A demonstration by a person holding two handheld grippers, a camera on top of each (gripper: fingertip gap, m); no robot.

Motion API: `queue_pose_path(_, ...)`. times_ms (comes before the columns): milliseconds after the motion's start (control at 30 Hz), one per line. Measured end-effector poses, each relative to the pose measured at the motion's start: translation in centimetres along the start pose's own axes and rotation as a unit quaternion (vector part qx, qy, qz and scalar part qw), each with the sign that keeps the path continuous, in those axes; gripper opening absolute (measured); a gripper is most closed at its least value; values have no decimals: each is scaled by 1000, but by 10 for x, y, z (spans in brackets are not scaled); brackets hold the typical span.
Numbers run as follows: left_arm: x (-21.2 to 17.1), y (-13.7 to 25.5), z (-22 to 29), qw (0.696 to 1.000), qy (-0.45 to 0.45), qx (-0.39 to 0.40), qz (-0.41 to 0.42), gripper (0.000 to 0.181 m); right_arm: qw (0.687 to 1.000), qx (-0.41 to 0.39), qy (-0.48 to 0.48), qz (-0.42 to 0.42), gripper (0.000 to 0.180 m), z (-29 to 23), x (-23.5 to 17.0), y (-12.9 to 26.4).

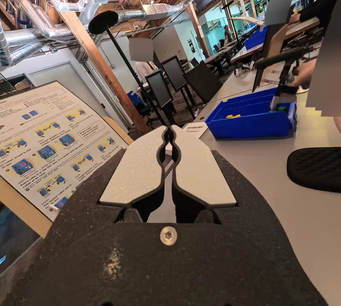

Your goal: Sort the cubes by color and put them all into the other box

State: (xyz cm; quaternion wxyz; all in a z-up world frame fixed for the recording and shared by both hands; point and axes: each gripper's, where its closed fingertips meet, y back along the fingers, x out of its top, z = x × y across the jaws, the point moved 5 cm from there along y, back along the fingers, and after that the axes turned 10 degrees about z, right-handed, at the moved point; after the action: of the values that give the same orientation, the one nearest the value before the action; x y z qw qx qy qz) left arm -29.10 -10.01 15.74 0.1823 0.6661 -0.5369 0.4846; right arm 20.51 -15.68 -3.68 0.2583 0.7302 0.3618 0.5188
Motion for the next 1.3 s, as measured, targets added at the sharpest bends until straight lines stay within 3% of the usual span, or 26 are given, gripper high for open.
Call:
queue_pose_path(400, 7, 13, -9, 992, 114, -10, 45, 0, 987, 31, 17, -159, 29, -10, -15, -46)
queue_pose_path(1300, 15, 30, -16, 989, 126, -14, 78, 0, 986, -47, 27, -156, 29, 8, -10, -42)
